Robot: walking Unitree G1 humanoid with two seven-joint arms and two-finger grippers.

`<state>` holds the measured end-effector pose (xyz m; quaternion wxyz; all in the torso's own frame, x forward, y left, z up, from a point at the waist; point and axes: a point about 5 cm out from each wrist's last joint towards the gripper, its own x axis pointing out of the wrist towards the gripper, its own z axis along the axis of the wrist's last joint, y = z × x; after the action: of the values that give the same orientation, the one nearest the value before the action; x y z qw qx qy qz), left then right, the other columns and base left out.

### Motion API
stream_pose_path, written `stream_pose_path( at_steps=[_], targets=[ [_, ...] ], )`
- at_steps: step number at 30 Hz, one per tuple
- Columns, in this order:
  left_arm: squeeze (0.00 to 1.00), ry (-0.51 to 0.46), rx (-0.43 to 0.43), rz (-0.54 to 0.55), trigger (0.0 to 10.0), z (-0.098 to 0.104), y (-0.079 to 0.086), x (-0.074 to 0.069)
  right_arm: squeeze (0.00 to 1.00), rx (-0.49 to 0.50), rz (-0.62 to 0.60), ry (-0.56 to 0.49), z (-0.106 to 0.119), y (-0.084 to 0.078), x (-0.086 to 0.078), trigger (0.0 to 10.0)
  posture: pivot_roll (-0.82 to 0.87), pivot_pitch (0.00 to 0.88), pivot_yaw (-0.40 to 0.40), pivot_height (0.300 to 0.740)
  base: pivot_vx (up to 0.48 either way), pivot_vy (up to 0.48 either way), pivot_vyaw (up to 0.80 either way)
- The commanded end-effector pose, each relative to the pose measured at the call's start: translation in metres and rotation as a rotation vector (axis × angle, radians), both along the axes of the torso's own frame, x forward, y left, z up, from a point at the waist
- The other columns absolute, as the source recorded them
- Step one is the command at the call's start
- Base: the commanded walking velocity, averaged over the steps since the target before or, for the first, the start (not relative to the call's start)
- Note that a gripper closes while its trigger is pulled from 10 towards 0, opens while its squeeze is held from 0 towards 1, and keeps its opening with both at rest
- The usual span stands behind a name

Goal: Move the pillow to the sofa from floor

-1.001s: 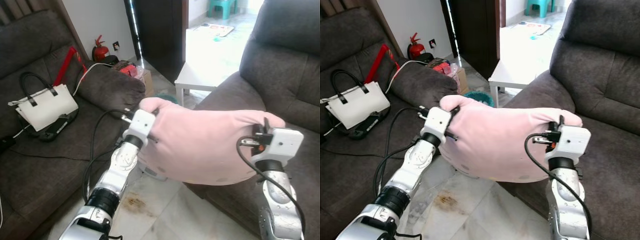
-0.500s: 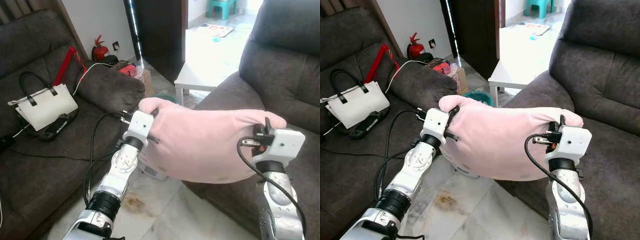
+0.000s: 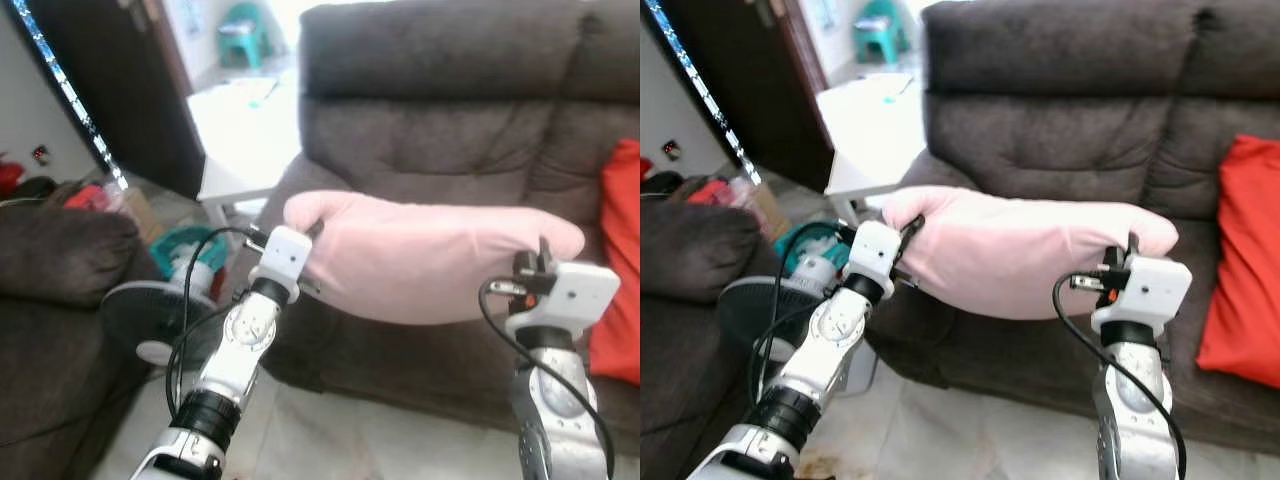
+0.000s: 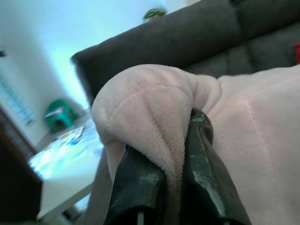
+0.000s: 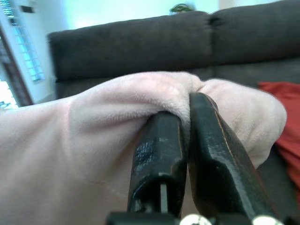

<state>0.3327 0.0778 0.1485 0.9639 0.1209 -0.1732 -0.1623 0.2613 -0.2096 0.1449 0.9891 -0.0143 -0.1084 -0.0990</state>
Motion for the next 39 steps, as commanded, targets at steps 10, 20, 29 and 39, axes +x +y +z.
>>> stream_pose_path(
  at_steps=[10, 20, 29, 39],
  targets=[
    [0.00, -0.027, -0.038, 0.047, 10.0, 0.009, 0.008, 0.002, 0.00, -0.026, 0.047, -0.063, 0.014, 0.007, 0.005, 10.0, -0.08, 0.000, 0.076, 0.740, 0.000, 0.000, -0.08],
    [0.00, -0.042, -0.059, 0.100, 10.0, 0.014, 0.013, 0.009, 0.00, -0.052, 0.083, -0.085, 0.025, 0.007, 0.019, 10.0, -0.07, 0.000, 0.028, 0.740, 0.000, 0.000, 0.00],
    [0.00, -0.061, -0.039, 0.094, 10.0, 0.019, 0.012, 0.013, 0.00, -0.058, 0.083, -0.095, 0.027, 0.006, 0.027, 10.0, -0.07, 0.000, 0.041, 0.740, 0.000, 0.000, 0.00],
    [0.00, -0.071, -0.074, 0.100, 10.0, 0.021, 0.015, 0.011, 0.00, -0.047, 0.101, -0.098, 0.025, 0.012, 0.027, 10.0, -0.06, 0.000, 0.049, 0.740, 0.000, 0.000, 0.00]
  ],
)
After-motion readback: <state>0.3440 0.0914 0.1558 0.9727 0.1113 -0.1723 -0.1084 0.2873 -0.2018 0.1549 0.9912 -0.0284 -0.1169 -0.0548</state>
